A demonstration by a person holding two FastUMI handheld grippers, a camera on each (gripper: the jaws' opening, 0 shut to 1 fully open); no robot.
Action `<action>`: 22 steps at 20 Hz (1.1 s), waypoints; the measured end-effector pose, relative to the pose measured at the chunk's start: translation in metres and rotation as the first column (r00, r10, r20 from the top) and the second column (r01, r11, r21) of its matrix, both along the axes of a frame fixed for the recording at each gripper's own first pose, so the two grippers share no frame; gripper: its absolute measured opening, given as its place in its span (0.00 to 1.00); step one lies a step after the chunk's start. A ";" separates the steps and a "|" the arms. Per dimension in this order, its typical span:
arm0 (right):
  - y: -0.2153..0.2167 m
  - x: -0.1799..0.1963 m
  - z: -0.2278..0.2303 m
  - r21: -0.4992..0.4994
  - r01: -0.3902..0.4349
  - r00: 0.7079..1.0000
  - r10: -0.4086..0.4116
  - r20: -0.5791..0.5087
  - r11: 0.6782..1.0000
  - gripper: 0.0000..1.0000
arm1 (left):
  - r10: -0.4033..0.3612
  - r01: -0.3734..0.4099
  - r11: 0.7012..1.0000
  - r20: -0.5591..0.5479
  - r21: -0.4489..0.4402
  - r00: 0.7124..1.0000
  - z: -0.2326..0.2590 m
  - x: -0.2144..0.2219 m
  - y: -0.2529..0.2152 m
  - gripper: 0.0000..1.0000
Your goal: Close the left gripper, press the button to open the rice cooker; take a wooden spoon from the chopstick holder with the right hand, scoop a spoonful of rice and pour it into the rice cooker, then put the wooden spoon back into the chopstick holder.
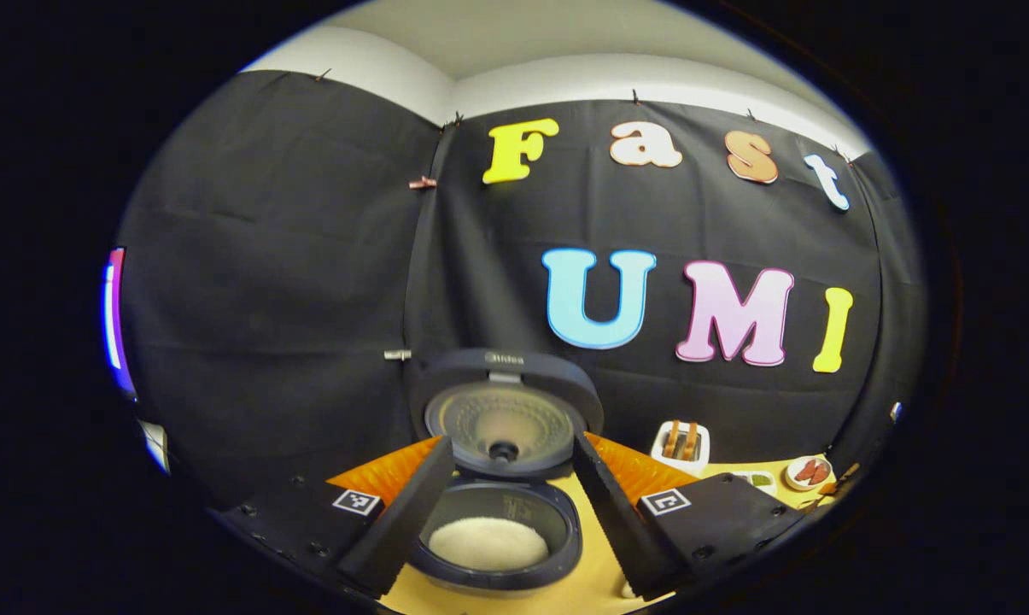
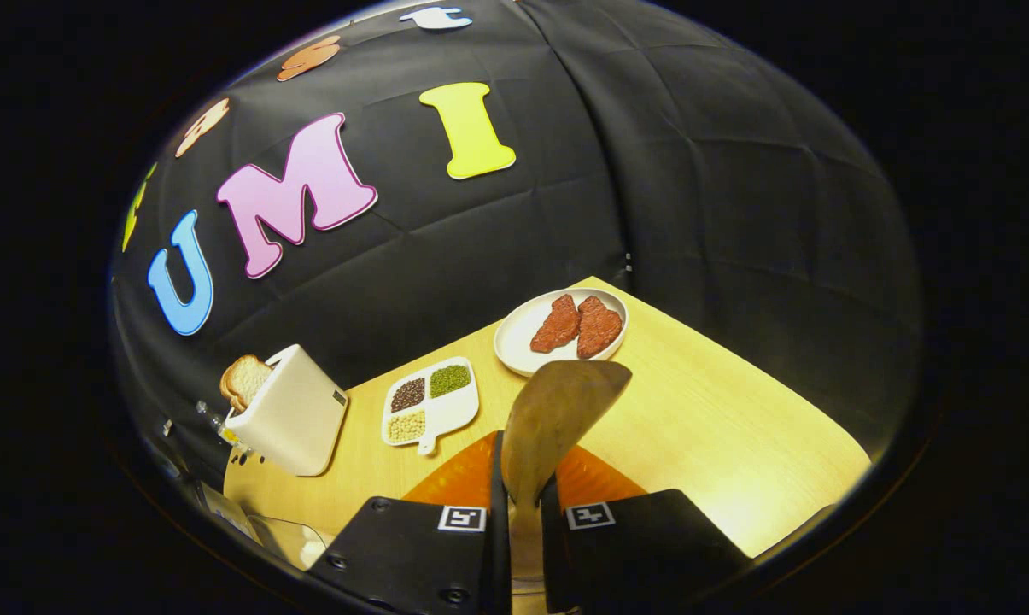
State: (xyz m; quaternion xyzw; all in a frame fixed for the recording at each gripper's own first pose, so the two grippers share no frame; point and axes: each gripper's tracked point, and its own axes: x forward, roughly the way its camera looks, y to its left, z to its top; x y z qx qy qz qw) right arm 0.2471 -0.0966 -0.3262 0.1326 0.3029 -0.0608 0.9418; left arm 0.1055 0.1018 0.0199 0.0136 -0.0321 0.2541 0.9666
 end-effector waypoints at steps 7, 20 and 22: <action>-0.009 -0.045 0.039 -0.073 -0.048 0.999 0.048 -0.003 0.996 0.99 | -0.063 0.051 0.991 0.092 0.125 0.994 0.044 0.035 0.021 0.94; -0.005 -0.164 0.125 -0.140 -0.056 0.998 0.061 0.034 0.989 0.99 | -0.168 0.145 0.971 0.115 0.189 0.979 0.055 0.128 0.074 0.92; 0.006 -0.168 0.128 -0.160 -0.083 0.995 0.091 0.042 0.984 0.99 | -0.162 0.148 0.974 0.071 0.170 0.984 0.043 0.133 0.083 0.94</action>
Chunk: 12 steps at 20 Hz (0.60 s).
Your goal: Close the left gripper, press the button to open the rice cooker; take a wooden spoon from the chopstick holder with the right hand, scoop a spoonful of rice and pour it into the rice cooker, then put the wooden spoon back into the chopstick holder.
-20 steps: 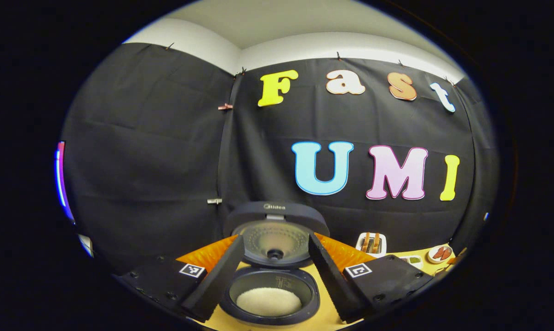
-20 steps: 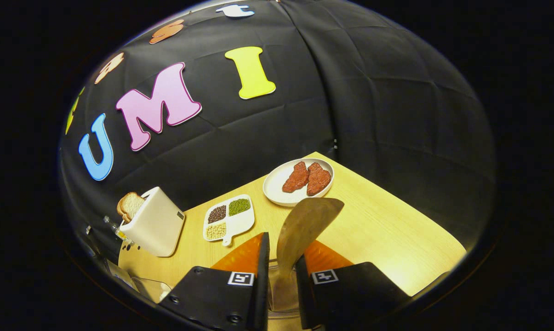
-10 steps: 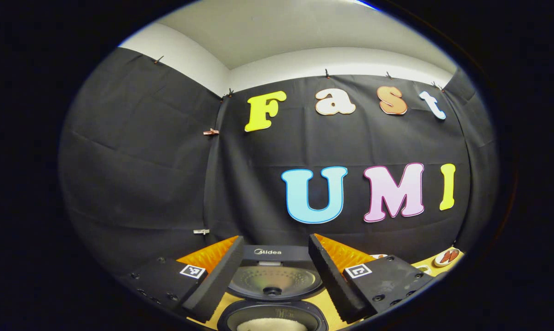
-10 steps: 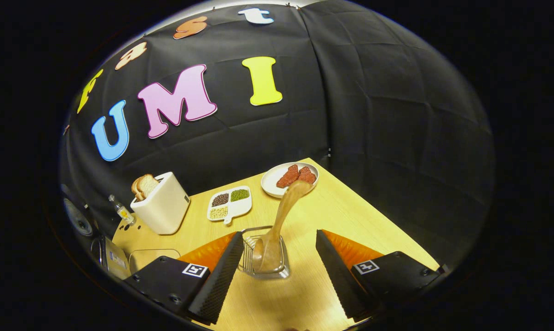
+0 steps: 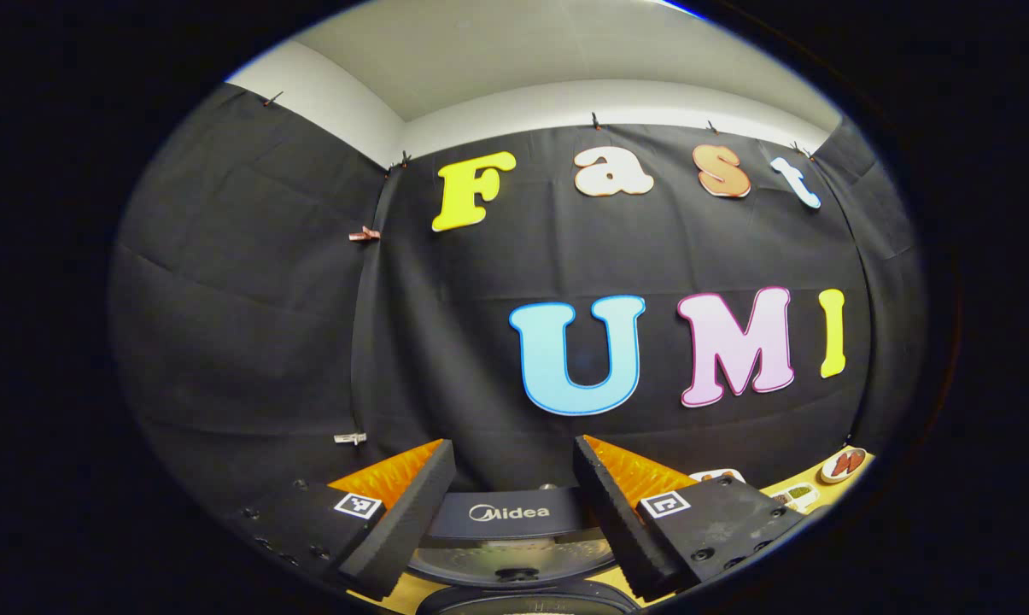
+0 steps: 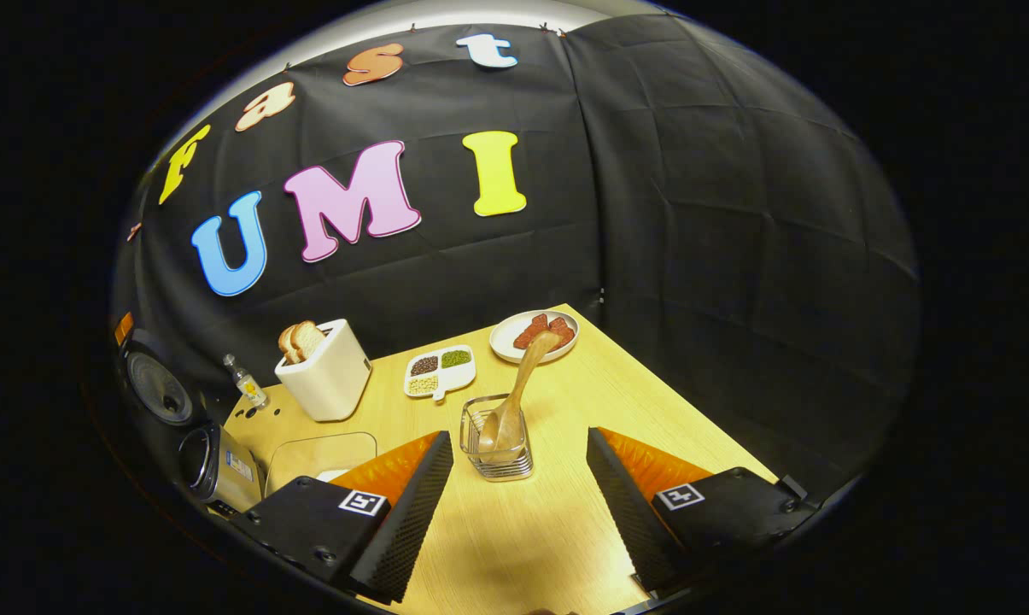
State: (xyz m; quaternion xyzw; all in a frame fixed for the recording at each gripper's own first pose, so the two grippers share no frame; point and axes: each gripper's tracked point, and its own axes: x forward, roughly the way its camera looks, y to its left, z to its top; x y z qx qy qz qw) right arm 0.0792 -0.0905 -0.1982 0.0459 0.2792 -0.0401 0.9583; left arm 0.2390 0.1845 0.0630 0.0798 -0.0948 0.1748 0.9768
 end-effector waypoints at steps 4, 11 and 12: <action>0.028 0.000 0.000 -0.006 -0.058 0.998 0.058 0.006 0.998 0.99 | 0.015 -0.014 1.000 -0.071 0.014 0.997 -0.004 -0.004 -0.006 0.97; 0.061 0.000 -0.020 0.045 -0.120 0.992 0.121 -0.029 0.992 0.99 | 0.023 -0.048 0.993 -0.226 -0.107 0.974 -0.039 -0.050 -0.025 0.98; 0.064 -0.001 -0.023 0.043 -0.133 0.990 0.135 -0.033 0.990 0.99 | 0.030 -0.064 0.990 -0.258 -0.126 0.966 -0.047 -0.058 -0.028 0.98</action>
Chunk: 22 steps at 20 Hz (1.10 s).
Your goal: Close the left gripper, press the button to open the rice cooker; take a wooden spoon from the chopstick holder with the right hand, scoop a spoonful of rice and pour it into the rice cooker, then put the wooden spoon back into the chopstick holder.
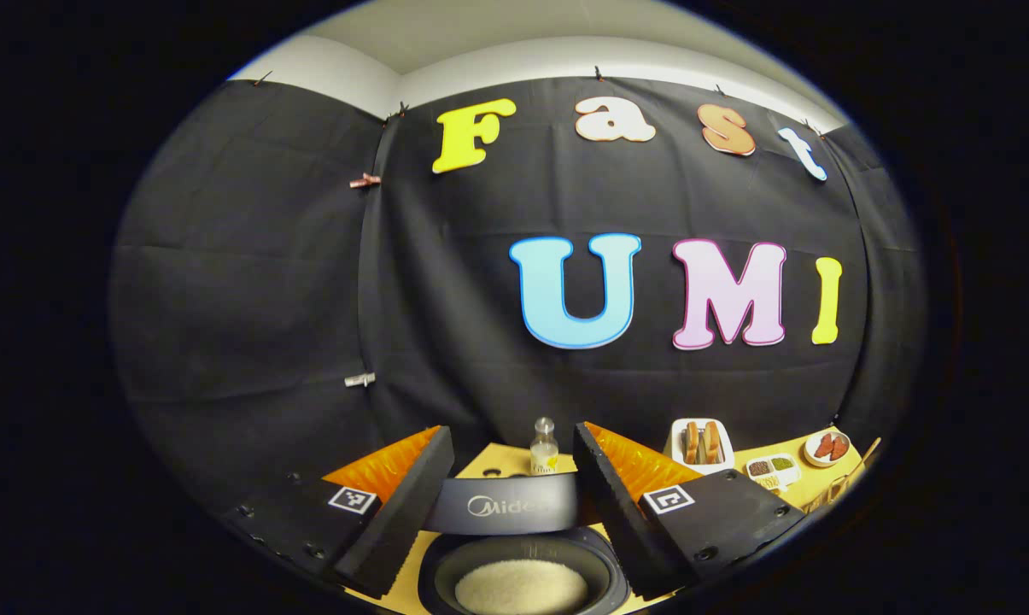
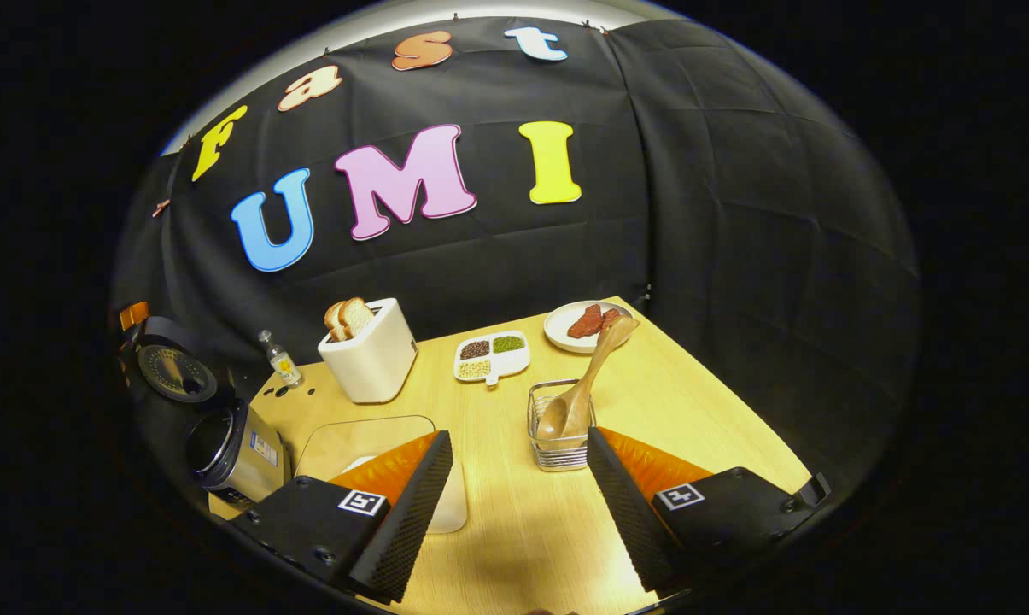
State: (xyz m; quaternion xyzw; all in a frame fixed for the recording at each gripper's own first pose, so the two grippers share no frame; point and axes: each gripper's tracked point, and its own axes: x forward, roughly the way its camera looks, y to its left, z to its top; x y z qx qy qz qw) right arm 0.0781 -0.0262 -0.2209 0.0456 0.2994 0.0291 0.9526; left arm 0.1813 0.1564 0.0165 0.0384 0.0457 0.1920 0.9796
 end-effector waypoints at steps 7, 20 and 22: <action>0.017 -0.007 -0.011 0.010 -0.076 0.997 0.076 -0.030 0.997 0.99 | 0.031 -0.050 0.994 -0.186 -0.100 0.982 -0.064 -0.044 -0.017 0.99; 0.014 -0.009 -0.022 -0.014 -0.129 0.990 0.128 -0.062 0.992 0.99 | 0.010 -0.035 0.995 -0.257 -0.093 0.966 -0.191 -0.069 -0.026 0.99; 0.012 -0.007 -0.022 -0.016 -0.135 0.989 0.134 -0.060 0.991 0.99 | 0.018 -0.046 0.994 -0.264 -0.103 0.964 -0.194 -0.071 -0.026 0.99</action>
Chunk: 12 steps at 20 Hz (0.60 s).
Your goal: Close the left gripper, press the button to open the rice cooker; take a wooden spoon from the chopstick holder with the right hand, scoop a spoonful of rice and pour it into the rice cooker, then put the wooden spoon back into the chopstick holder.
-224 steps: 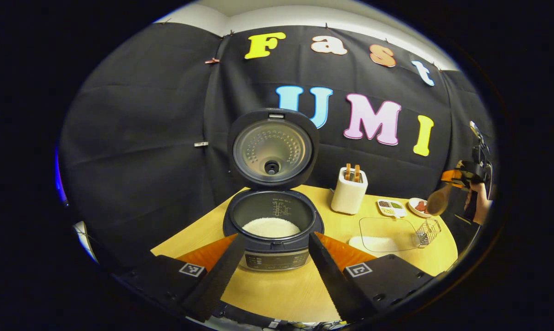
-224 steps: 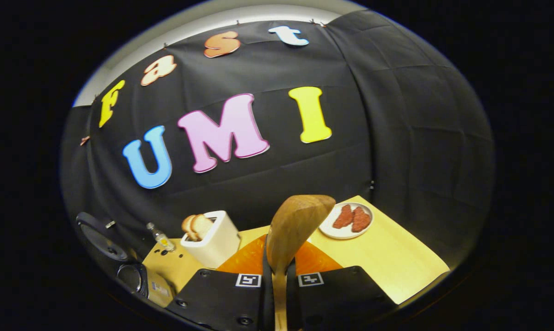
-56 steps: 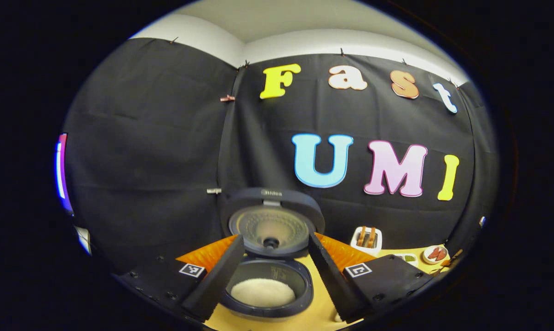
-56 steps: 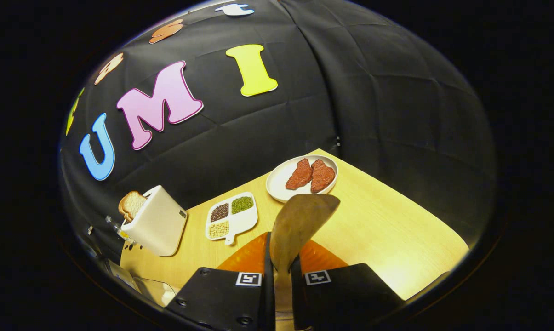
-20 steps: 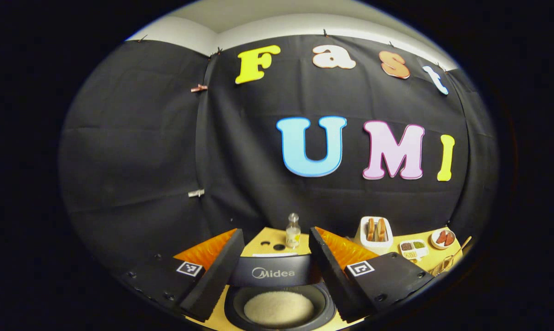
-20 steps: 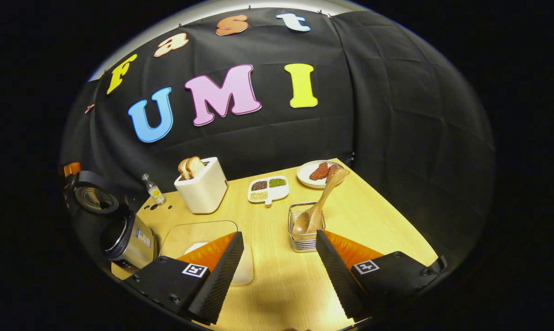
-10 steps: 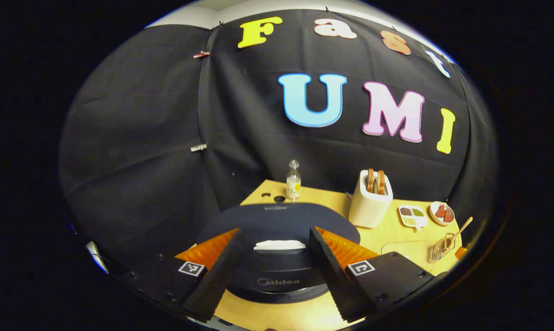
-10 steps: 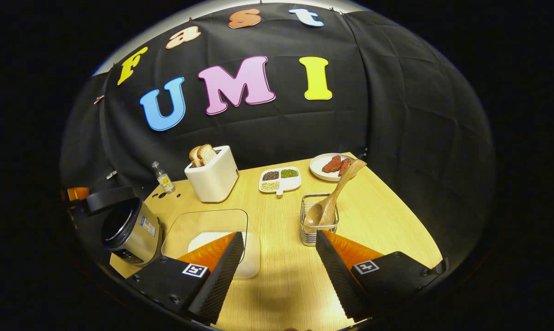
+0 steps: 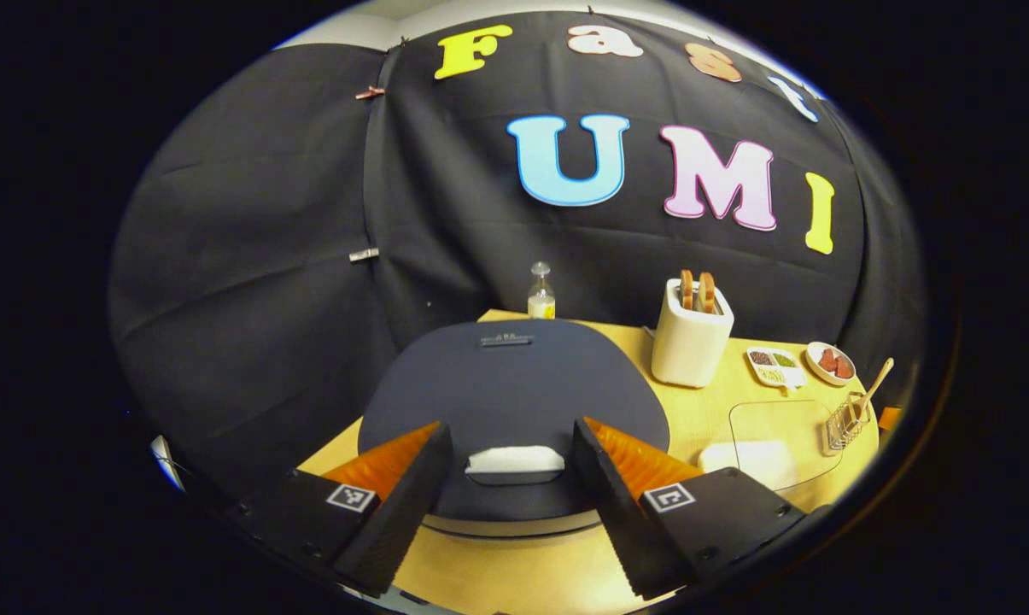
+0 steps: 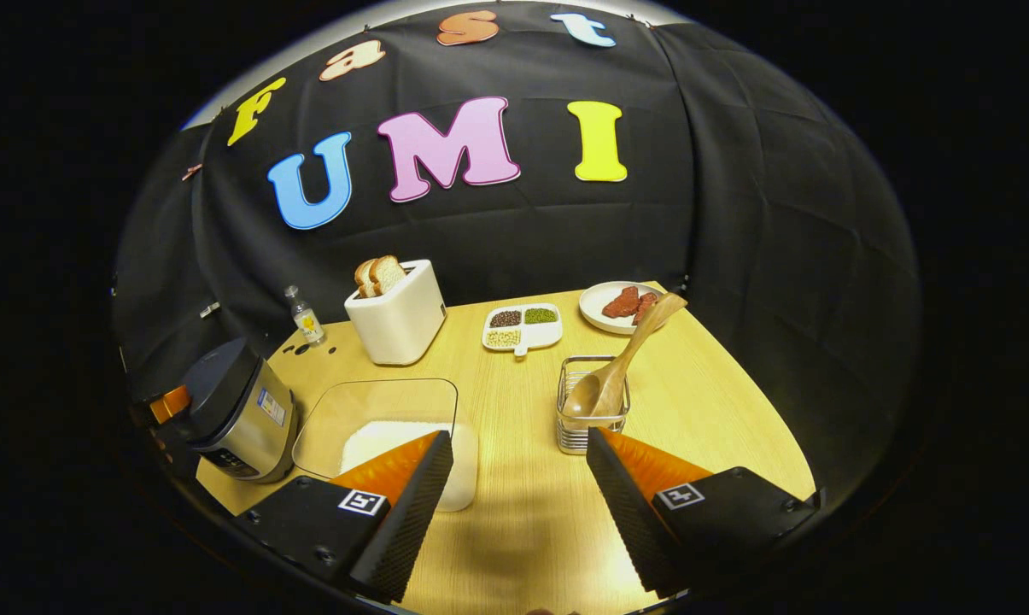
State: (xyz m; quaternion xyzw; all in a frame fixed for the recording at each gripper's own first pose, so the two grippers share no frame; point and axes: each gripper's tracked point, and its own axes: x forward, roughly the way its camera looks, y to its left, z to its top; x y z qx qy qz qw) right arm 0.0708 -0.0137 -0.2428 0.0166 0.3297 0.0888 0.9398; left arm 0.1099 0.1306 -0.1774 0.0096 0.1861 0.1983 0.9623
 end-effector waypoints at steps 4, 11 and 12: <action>0.001 0.001 -0.003 0.000 -0.024 1.000 0.024 -0.003 1.000 0.99 | -0.030 0.030 1.000 -0.005 0.002 1.000 -0.006 0.000 -0.002 0.99; 0.010 0.012 0.013 0.044 -0.120 0.992 0.119 0.039 0.992 0.99 | -0.011 0.010 1.000 0.033 0.026 0.999 0.020 -0.005 -0.012 0.96; 0.011 0.016 0.020 0.047 -0.136 0.989 0.134 0.056 0.990 0.99 | -0.011 0.008 0.999 0.061 0.047 0.998 0.033 -0.005 -0.019 0.96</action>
